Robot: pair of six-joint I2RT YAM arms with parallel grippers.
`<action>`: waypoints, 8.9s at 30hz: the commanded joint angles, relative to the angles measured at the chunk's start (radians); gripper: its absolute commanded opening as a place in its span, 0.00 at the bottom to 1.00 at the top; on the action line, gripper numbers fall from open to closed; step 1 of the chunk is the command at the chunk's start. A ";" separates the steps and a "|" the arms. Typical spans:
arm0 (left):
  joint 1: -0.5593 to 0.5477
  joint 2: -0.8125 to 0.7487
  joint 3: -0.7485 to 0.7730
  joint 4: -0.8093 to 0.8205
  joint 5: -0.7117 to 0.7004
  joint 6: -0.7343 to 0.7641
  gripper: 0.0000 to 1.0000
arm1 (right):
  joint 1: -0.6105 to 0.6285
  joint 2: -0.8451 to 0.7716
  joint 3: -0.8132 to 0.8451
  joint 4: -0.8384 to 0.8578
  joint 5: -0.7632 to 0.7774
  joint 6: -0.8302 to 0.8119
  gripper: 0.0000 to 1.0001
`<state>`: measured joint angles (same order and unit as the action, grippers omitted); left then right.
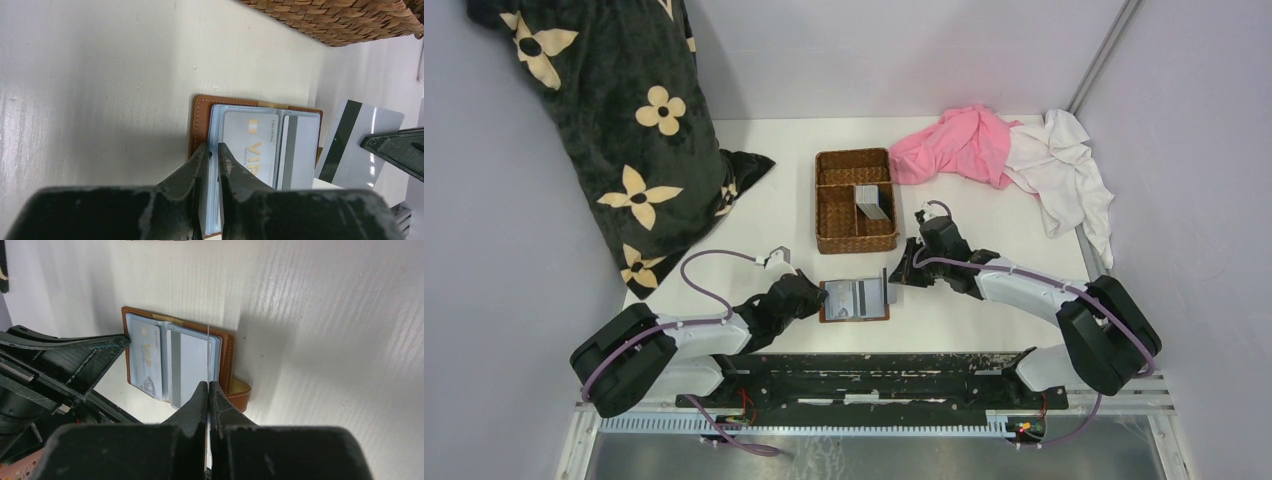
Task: Put the credit cards into the card holder
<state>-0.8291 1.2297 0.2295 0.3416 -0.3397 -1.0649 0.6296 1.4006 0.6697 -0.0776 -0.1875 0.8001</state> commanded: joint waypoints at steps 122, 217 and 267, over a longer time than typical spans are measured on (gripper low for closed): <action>-0.022 0.094 -0.022 -0.141 -0.057 -0.032 0.15 | 0.014 0.242 -0.172 0.730 -0.234 0.235 0.01; -0.051 0.151 -0.036 -0.147 -0.053 -0.083 0.10 | 0.093 0.242 -0.332 0.934 -0.108 0.362 0.01; -0.079 0.183 -0.068 -0.128 -0.073 -0.111 0.09 | 0.093 0.333 -0.367 1.129 -0.121 0.425 0.01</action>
<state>-0.8928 1.3598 0.2230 0.4728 -0.4610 -1.1873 0.7181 1.7638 0.3096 1.0225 -0.3134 1.2335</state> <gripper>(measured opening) 0.091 0.015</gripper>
